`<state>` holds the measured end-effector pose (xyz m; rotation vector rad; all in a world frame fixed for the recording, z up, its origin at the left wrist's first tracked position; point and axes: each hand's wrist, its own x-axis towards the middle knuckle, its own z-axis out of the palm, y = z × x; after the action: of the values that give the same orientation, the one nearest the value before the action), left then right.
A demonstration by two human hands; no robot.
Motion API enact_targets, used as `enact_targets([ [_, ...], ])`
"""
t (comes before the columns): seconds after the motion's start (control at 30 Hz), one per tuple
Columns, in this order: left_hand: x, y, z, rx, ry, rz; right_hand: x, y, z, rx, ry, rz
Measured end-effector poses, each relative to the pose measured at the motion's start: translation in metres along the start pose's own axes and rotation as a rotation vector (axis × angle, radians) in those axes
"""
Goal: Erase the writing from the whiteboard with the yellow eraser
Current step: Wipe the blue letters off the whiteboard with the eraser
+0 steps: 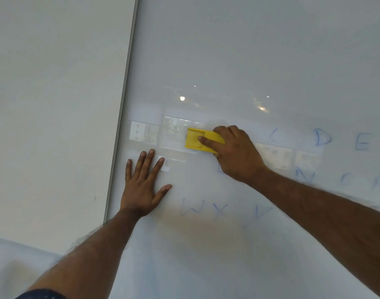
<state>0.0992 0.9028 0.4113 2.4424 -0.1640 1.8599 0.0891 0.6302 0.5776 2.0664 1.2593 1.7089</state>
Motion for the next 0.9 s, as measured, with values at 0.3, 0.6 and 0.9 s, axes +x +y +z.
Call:
enact_targets([
  [0.3,-0.002,-0.001,0.002,-0.005,0.037,0.012,-0.051,-0.029,0.01,0.057,-0.114,-0.2],
  [0.6,-0.005,0.001,-0.002,-0.029,0.016,-0.014,-0.044,-0.027,0.001,0.172,-0.014,0.102],
  [0.9,-0.011,-0.003,-0.016,-0.043,-0.112,-0.007,-0.103,-0.075,0.025,0.168,-0.236,-0.238],
])
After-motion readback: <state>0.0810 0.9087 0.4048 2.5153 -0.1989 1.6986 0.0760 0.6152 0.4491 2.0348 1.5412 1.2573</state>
